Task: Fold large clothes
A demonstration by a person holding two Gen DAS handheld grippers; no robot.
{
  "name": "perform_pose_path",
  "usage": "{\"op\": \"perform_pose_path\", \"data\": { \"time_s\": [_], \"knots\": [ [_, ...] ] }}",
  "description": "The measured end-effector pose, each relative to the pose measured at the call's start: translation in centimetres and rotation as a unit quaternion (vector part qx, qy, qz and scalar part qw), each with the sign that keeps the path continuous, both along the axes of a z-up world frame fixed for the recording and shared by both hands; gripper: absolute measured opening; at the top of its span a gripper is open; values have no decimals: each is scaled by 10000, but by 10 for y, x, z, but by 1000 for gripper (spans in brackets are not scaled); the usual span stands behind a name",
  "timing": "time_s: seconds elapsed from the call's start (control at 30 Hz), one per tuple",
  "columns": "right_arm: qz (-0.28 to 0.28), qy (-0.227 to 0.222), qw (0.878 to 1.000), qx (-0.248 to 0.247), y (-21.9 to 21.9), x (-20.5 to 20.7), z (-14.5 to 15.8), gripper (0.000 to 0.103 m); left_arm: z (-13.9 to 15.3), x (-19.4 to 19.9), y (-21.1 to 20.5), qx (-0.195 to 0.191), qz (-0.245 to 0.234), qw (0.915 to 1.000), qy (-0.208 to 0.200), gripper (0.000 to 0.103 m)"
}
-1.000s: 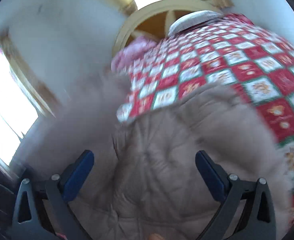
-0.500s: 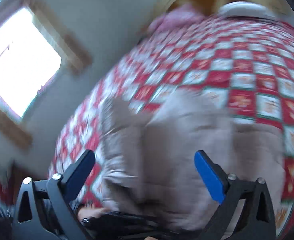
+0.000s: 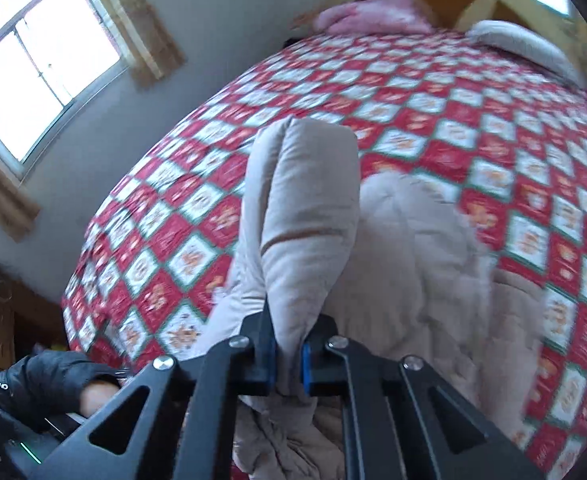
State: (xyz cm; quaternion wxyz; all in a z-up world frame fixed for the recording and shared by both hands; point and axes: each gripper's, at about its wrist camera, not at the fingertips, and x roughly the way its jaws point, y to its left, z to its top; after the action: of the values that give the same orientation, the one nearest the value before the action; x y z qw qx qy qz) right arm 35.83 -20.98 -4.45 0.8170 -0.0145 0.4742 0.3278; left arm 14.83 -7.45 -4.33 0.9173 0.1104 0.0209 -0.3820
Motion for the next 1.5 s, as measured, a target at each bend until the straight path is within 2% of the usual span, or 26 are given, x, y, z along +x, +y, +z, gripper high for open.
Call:
{"op": "perform_pose_path", "data": {
  "time_s": [0.07, 0.1, 0.2, 0.27, 0.33, 0.43, 0.47, 0.5, 0.6, 0.67, 0.7, 0.73, 0.83, 0.9, 0.93, 0.97, 1.03, 1.07, 1.13, 1.17, 1.2, 1.27, 1.3, 1.33, 1.4, 1.5],
  "knots": [
    [-280, -86, 9995, 73, -26, -3, 4, 10, 10, 14, 10, -133, 415, 9990, -59, 94],
    [-460, -99, 9988, 122, -42, -3, 5, 10, 14, 33, 12, -179, 784, 9968, 13, 94],
    [-920, -107, 9955, 184, -85, -6, -1, 10, 16, 84, 1, -136, 1262, 9908, 475, 94],
    [-1224, 35, 9922, 230, -111, -3, -15, 10, 12, 114, -18, 13, 1438, 9874, 662, 94],
    [-1519, 328, 9874, 305, -135, -1, -44, 10, 2, 143, -49, 383, 1579, 9827, 892, 94],
    [-1908, 664, 9783, 468, -164, -5, -83, 10, -29, 169, -93, 963, 1624, 9761, 1078, 94],
    [-2018, 736, 9748, 602, -174, -8, -94, 10, -48, 175, -110, 1300, 1676, 9705, 1149, 94],
    [-2130, 792, 9710, 748, -187, -11, -102, 10, -64, 177, -121, 1421, 1671, 9681, 1208, 94],
    [-2479, 866, 9588, 1086, -212, -18, -119, 11, -88, 175, -123, 1348, 1678, 9686, 1246, 94],
    [-2786, 821, 9510, 1060, -223, -21, -117, 16, -95, 174, -126, 1238, 1701, 9701, 1207, 94],
    [-3032, 752, 9422, 1212, -232, -25, -110, 24, -97, 174, -125, 1222, 1690, 9705, 1213, 94],
    [-3261, 610, 9336, 1355, -240, -29, -100, 24, -98, 173, -124, 1215, 1682, 9707, 1213, 94],
    [-3705, -157, 9119, 1761, -248, -38, -55, 34, -98, 171, -125, 1239, 1678, 9702, 1233, 94],
    [-3646, -623, 9026, 2204, -240, -35, -29, 56, -92, 178, -125, 1330, 1697, 9686, 1236, 94],
    [-3505, -790, 9026, 2371, -232, -28, -21, 59, -83, 169, -129, 1350, 1733, 9678, 1228, 94],
    [-3288, -880, 9077, 2454, -223, -18, -18, 61, -68, 166, -126, 1251, 1845, 9670, 1230, 94],
    [-2897, -936, 9281, 2146, -201, 6, -27, 57, -42, 162, -121, 880, 2115, 9658, 1211, 94],
    [-2988, -892, 9323, 1832, -194, 17, -39, 57, -29, 165, -118, 684, 2352, 9619, 1216, 95],
    [-3108, -618, 9387, 1358, -185, 36, -73, 54, -14, 178, -117, 458, 2878, 9477, 1304, 97],
    [-3170, -588, 9384, 1241, -183, 38, -89, 52, -13, 192, -122, 430, 3179, 9362, 1436, 98],
    [-3215, -574, 9377, 1187, -183, 37, -99, 52, -16, 201, -124, 457, 3353, 9280, 1561, 98],
    [-3268, -592, 9346, 1270, -187, 32, -113, 52, -30, 228, -133, 563, 3702, 9052, 2010, 98],
    [-3309, -598, 9321, 1346, -190, 29, -116, 51, -41, 240, -139, 687, 3901, 8919, 2182, 98],
    [-3381, -580, 9286, 1415, -194, 27, -117, 51, -51, 249, -145, 869, 4028, 8831, 2243, 98],
    [-3550, -526, 9184, 1665, -206, 26, -123, 48, -66, 260, -155, 1117, 4105, 8757, 2282, 98],
    [-3873, -521, 8993, 1965, -224, 18, -134, 45, -85, 264, -166, 1413, 4259, 8699, 2049, 99]
  ]
}}
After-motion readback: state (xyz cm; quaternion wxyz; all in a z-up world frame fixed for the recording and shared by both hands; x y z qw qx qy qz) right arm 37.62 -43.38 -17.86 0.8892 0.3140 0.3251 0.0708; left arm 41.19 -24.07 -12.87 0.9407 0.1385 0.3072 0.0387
